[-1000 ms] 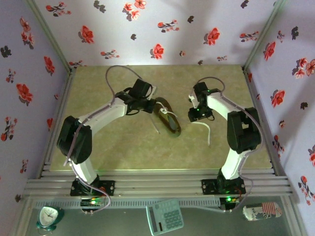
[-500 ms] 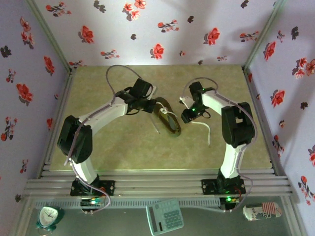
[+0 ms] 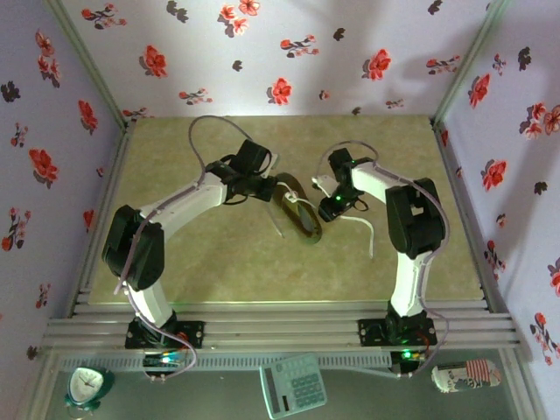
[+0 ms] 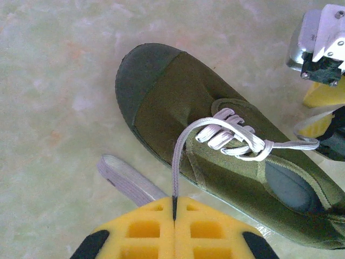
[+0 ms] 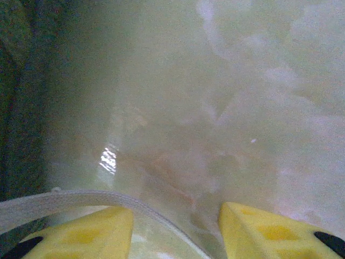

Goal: Tie the shoes

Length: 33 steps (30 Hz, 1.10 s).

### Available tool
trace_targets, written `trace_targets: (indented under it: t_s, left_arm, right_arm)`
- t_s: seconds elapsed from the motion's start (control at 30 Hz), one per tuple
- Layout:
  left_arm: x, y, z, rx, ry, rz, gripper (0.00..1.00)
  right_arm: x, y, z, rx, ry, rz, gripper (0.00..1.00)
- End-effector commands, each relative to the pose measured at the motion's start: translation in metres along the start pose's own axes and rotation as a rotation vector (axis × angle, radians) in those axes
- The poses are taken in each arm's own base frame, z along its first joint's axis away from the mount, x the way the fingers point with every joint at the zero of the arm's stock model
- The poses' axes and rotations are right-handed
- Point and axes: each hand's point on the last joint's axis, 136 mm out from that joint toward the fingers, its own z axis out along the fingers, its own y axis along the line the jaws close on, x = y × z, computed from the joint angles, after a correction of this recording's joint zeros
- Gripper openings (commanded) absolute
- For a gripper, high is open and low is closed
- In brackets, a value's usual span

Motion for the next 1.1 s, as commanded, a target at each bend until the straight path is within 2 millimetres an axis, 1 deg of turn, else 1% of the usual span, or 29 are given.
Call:
trace_targets:
  t_s: [0.0, 0.1, 0.2, 0.27, 0.33, 0.43, 0.53, 0.63, 0.7, 0.87, 0.9, 0.97, 1.07]
  left_arm:
    - [-0.004, 0.006, 0.002, -0.023, 0.003, -0.023, 0.00]
    - [-0.004, 0.006, 0.005, -0.023, 0.008, -0.026, 0.00]
    - [-0.002, 0.006, 0.008, -0.027, 0.016, -0.031, 0.00]
    - [-0.003, 0.007, 0.009, -0.029, 0.014, -0.033, 0.00]
    - [-0.004, 0.007, 0.009, -0.033, 0.011, -0.033, 0.00]
    - [-0.008, 0.007, 0.009, -0.034, 0.008, -0.029, 0.00]
    - [-0.011, 0.006, 0.008, -0.032, -0.001, -0.029, 0.00]
    - [-0.014, 0.007, 0.006, -0.035, -0.012, -0.032, 0.00]
    - [-0.015, 0.008, 0.004, -0.037, -0.018, -0.034, 0.00]
    - [-0.017, 0.008, 0.000, -0.035, -0.036, -0.030, 0.01]
    - [-0.017, 0.009, 0.000, -0.036, -0.039, -0.029, 0.03]
    - [-0.019, 0.010, -0.004, -0.033, -0.053, -0.024, 0.13]
    - [-0.021, 0.012, -0.012, -0.031, -0.082, -0.022, 0.34]
  right_arm:
    - [0.010, -0.012, 0.017, 0.063, 0.053, 0.007, 0.40]
    - [0.011, -0.018, 0.018, 0.101, 0.047, 0.034, 0.23]
    - [0.015, -0.020, 0.018, 0.122, 0.038, 0.068, 0.01]
    - [0.014, -0.028, 0.013, 0.174, 0.009, 0.111, 0.00]
    - [0.010, -0.036, 0.003, 0.218, -0.036, 0.173, 0.00]
    - [0.001, -0.041, -0.019, 0.240, -0.127, 0.253, 0.00]
    - [-0.014, -0.030, -0.041, 0.200, -0.244, 0.277, 0.00]
    - [-0.028, -0.012, -0.063, 0.116, -0.362, 0.258, 0.00]
    - [-0.034, -0.002, -0.076, 0.079, -0.424, 0.243, 0.00]
    - [-0.038, 0.012, -0.094, 0.024, -0.476, 0.211, 0.00]
    - [-0.039, 0.014, -0.097, 0.018, -0.488, 0.205, 0.00]
    - [-0.041, 0.016, -0.101, 0.011, -0.504, 0.198, 0.00]
    - [-0.048, 0.018, -0.109, -0.005, -0.534, 0.190, 0.00]
